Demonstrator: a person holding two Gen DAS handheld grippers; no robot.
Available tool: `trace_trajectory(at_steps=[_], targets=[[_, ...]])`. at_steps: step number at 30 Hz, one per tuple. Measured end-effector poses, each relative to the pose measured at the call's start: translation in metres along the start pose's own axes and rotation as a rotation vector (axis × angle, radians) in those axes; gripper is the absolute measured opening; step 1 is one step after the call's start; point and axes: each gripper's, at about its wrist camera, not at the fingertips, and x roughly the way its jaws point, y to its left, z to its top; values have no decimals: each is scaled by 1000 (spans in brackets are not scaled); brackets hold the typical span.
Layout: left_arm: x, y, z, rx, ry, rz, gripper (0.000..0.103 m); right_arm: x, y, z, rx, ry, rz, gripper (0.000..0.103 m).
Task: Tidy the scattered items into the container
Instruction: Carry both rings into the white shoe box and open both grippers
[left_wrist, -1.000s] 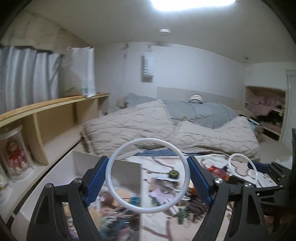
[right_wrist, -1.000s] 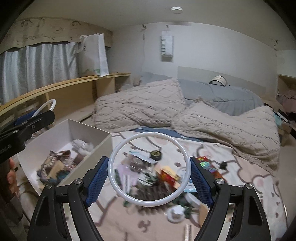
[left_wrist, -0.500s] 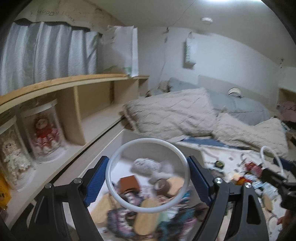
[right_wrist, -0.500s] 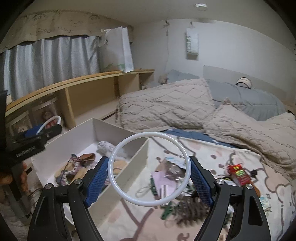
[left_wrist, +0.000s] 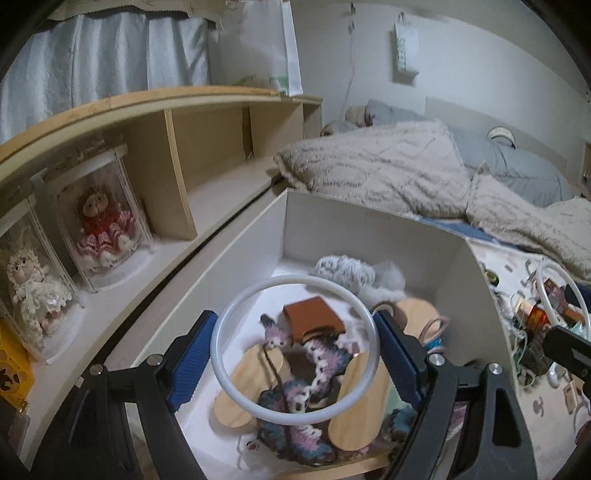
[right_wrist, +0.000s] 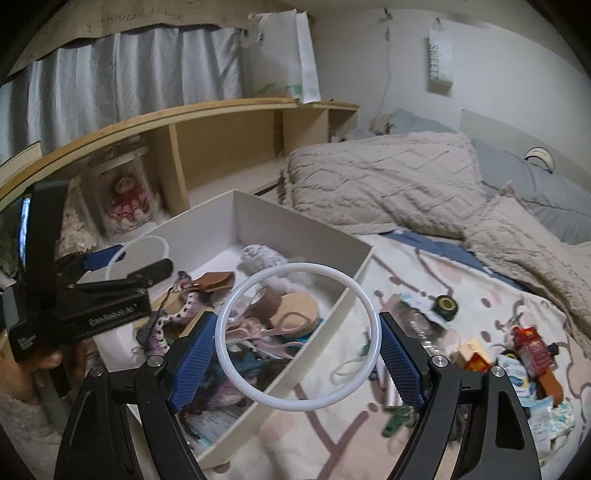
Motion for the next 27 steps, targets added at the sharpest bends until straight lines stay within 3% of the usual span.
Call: trace_trajectory(at_steps=[11,15,27], targets=[[6,7,-3,-21,9,-7,85,31,24,-1,-12,71,84,85],[3,7,-2,-25,-10,-10,95,37,30,-2,-24,84,104,85],[-6,14,1,-73,-44,-23,95,51,47,-12,-50,131,151,85]])
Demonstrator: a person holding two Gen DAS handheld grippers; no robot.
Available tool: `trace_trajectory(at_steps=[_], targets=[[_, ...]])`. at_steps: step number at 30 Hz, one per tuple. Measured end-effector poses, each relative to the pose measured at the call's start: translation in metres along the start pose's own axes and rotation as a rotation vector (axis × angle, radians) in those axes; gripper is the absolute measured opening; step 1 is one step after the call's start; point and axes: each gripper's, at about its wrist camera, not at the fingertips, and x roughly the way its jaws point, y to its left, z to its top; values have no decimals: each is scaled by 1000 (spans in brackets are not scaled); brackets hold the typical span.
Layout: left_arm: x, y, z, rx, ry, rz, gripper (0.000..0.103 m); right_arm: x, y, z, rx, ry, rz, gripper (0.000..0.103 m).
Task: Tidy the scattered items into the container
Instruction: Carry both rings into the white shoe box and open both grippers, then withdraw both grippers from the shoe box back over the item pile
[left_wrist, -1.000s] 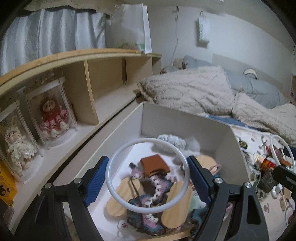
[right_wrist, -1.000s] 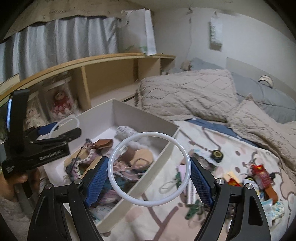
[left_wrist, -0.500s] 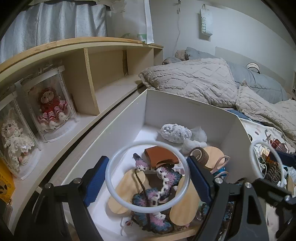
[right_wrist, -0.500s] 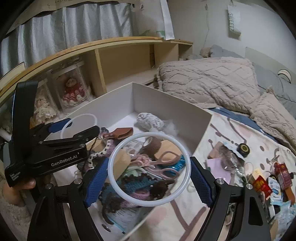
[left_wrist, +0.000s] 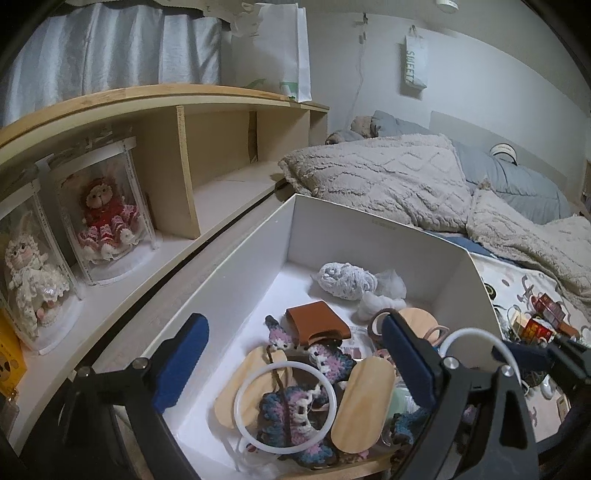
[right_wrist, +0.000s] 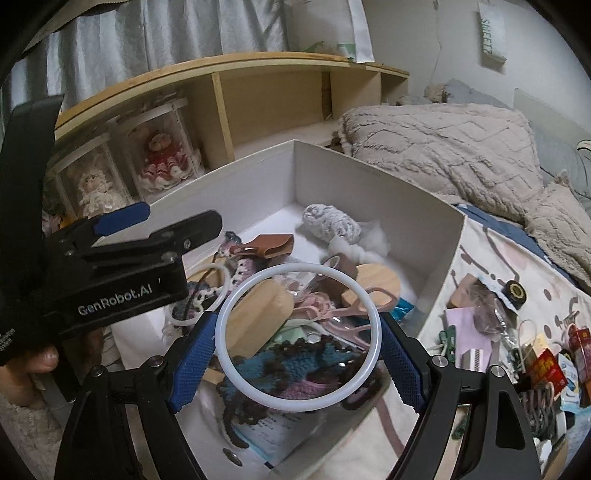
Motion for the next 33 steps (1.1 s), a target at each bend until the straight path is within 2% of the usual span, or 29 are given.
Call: trace_trajectory(at_steps=[7,10,12,15,27,33], targets=[[-1,5,0,-24,-1,-3,95,6,4,-4,7,34,63,85],[-1,6,0,-23,-1,-3,95,8,3,-8,12,51,53,86],[-1,6,0,-24,-2,-4,95,7,3,-11,8,50,39,93],[-3,6,0,-25,-5,-5,95,3,4,-12,5,34,31,97],[-10,3,1,-23,-18,-16,96,-9,-6,-9,65,-7,42,97],[-14,2,2,-21,-23,-20,96,-17,-7,-8,52,-34,13,97]])
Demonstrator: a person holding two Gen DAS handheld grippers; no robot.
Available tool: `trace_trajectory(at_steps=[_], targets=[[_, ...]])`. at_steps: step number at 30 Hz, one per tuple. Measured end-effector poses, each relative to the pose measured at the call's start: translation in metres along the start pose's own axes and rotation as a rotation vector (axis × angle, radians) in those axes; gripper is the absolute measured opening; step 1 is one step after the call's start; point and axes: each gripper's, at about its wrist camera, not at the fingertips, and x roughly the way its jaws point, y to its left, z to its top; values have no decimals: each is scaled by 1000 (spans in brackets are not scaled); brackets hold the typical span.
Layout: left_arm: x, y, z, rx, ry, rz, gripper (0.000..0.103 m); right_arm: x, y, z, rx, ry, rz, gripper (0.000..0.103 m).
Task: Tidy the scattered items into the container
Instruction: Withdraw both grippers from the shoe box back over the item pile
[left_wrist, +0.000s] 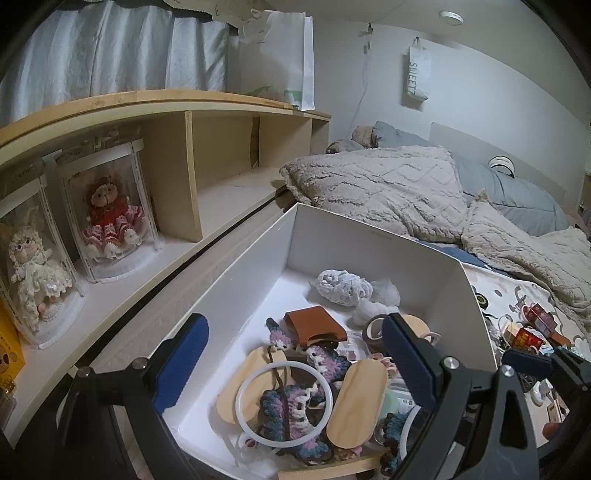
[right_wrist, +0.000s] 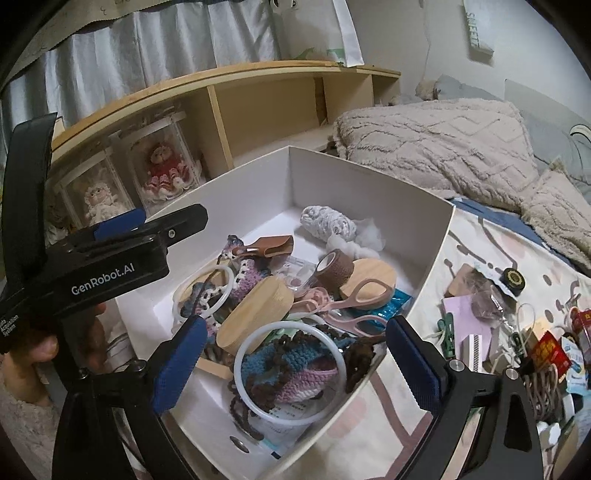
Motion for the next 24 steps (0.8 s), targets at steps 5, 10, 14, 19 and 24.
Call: trace_trajectory(at_steps=[5,10,14,19,24], targets=[[-6,-1,1,-1,-6,-1,96,-8,-5,0,3,-16,-36,97],[-11,-7,2,14,-20,-5,103,-19,-15,-2,16,-35,-86,97],[-16,-14,1,19,-33,-18,103,-30,-24,-6,20,-56,-135,97],[-17,-23,-1,7,-31,-37,103,-48,-40,-13,40,-83,-192,97],[-16,-38,-5,26,-24,-44,103,-66,-55,-22,45,-105,-257,97]])
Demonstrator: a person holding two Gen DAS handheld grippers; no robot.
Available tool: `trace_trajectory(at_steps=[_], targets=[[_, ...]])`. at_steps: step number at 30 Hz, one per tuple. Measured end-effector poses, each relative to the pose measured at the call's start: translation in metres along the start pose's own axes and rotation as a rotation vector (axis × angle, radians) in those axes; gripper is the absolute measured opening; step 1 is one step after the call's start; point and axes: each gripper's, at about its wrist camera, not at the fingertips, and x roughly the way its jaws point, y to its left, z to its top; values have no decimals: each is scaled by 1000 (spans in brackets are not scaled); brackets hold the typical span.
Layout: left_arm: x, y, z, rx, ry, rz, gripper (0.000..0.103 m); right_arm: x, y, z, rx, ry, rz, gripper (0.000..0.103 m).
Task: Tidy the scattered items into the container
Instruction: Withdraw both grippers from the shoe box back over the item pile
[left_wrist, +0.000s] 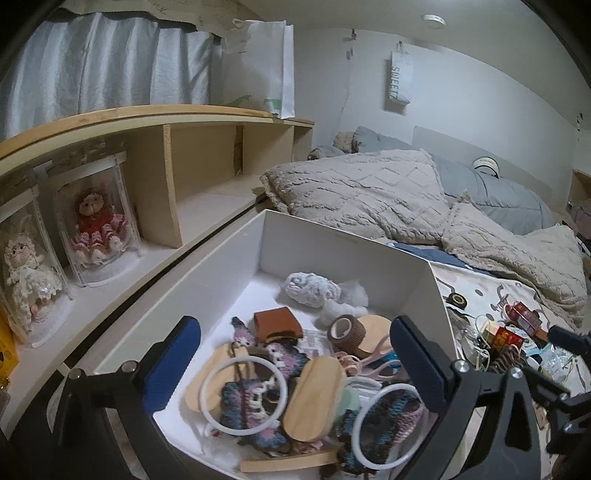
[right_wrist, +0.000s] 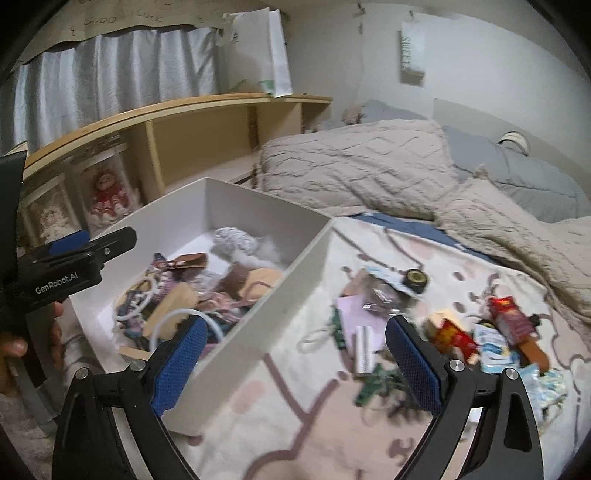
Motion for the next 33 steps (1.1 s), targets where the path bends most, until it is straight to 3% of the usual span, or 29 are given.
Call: trace_trajectory(at_steps=[5,6,33], targets=[[-2,-14,-2,15,-8,-19,103,-13,-20,-6,17,-22,-52,98],[-2,-17,-3,17,-9,-24,103,-15,-23,-7,21,-23,-57,103],[-14,-110,-25,121,-14,-162,103,-78,-124,-49,111,-63,-242,103]])
